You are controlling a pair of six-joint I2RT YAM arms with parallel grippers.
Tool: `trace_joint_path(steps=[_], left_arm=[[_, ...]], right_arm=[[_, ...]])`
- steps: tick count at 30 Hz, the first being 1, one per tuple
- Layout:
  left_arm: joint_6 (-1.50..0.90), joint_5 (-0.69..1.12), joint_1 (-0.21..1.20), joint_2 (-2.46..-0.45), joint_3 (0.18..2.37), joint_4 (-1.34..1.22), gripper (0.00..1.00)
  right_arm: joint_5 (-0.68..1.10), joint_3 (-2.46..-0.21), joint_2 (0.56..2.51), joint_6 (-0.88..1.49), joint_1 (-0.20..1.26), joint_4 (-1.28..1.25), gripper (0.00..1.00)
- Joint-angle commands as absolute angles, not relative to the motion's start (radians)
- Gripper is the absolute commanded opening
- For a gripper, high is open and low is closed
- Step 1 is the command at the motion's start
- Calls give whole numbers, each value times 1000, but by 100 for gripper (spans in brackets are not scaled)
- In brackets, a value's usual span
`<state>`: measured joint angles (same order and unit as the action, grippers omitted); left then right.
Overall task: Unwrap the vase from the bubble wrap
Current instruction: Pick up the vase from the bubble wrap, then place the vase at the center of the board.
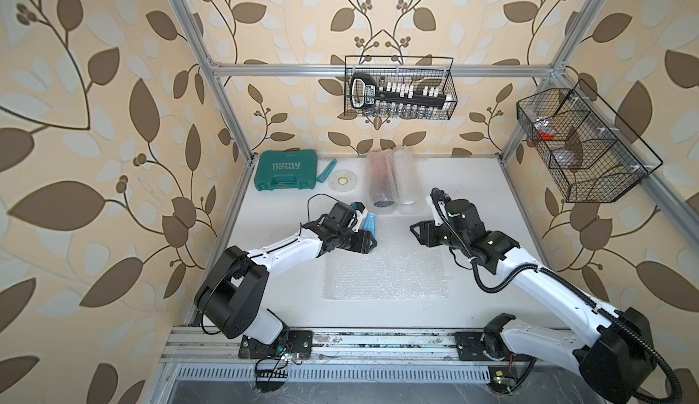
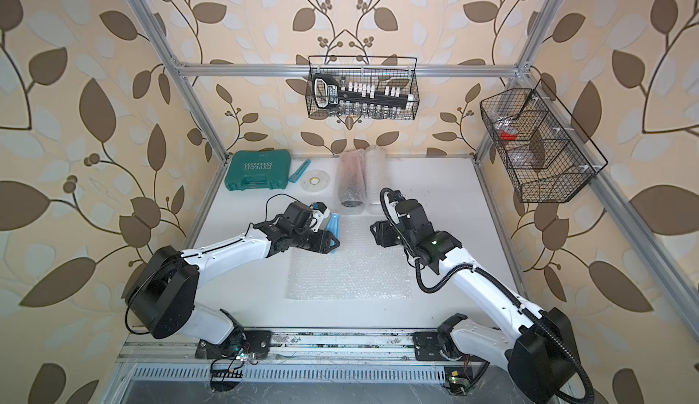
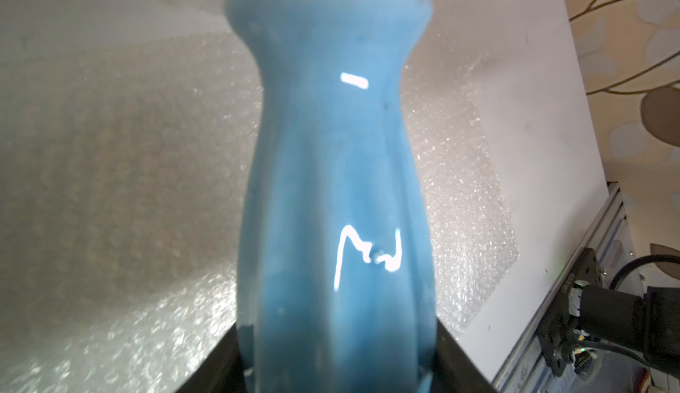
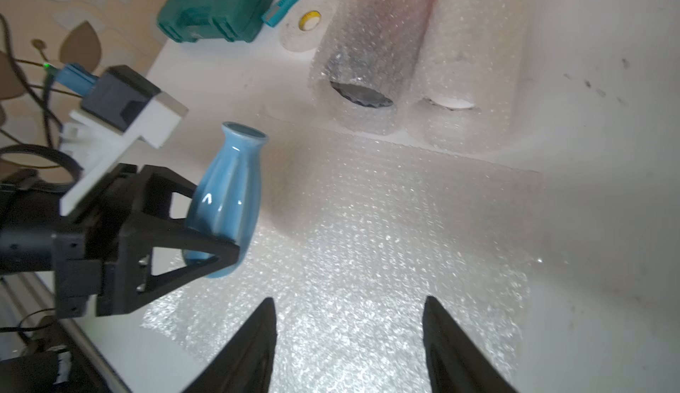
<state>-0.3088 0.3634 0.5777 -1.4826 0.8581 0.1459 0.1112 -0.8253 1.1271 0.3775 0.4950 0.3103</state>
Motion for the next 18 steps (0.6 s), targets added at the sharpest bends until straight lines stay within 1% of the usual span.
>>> trace_joint_path(steps=[1, 5, 11, 15, 18], left_arm=[[-221, 445, 594, -1398, 844, -1, 53], [-183, 476, 608, -1362, 817, -71, 54], [-125, 501, 645, -1329, 805, -104, 54], [-106, 513, 665, -1319, 805, -107, 54], [-98, 518, 676, -1314, 808, -106, 54]], right_arm=[[293, -805, 1114, 398, 478, 228, 62], [400, -804, 1119, 410, 476, 165, 63], [504, -820, 1139, 442, 476, 94, 64], [520, -829, 1149, 461, 476, 62, 68], [523, -839, 1163, 469, 476, 50, 68]])
